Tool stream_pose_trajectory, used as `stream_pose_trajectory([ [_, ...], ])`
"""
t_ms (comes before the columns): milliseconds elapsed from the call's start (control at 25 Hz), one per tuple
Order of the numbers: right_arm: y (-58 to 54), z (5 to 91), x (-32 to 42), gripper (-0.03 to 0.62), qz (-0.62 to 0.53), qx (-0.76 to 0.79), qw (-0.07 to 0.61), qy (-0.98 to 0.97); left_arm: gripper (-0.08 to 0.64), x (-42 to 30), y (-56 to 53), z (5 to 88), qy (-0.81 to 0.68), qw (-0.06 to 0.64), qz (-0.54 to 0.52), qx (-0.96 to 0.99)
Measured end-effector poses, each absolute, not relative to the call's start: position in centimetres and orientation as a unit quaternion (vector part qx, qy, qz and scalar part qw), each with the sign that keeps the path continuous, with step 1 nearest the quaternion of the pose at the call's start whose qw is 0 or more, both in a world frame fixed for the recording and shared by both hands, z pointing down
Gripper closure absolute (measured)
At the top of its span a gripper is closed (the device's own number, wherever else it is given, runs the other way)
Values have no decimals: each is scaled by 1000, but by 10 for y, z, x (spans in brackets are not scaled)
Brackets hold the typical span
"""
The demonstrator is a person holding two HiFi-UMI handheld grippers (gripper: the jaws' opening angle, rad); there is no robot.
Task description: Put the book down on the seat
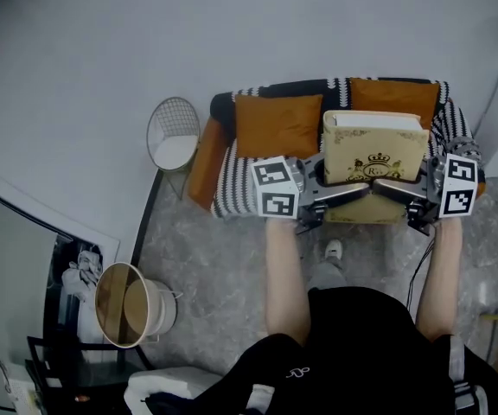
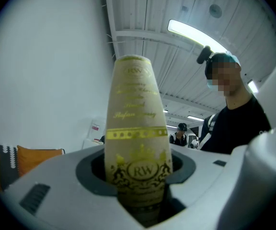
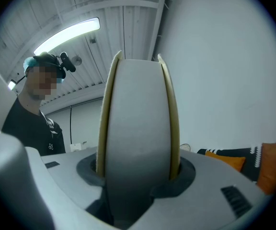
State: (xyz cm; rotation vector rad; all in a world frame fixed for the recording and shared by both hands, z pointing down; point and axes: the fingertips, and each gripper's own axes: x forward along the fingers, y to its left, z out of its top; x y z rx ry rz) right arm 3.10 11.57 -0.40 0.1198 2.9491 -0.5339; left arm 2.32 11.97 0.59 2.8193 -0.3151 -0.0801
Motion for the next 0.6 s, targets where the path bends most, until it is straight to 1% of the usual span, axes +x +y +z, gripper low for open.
stream_pose_trajectory([
  [160, 97, 14, 46, 365, -196, 31, 69, 978, 330, 38, 102, 23, -106, 173, -32, 979],
  [320, 68, 30, 42, 365, -218, 21, 75, 973, 328, 33, 73, 40, -103, 191, -26, 976],
  [600, 89, 36, 38, 365, -253, -15, 86, 963, 328, 29, 94, 44, -78, 228, -14, 970],
])
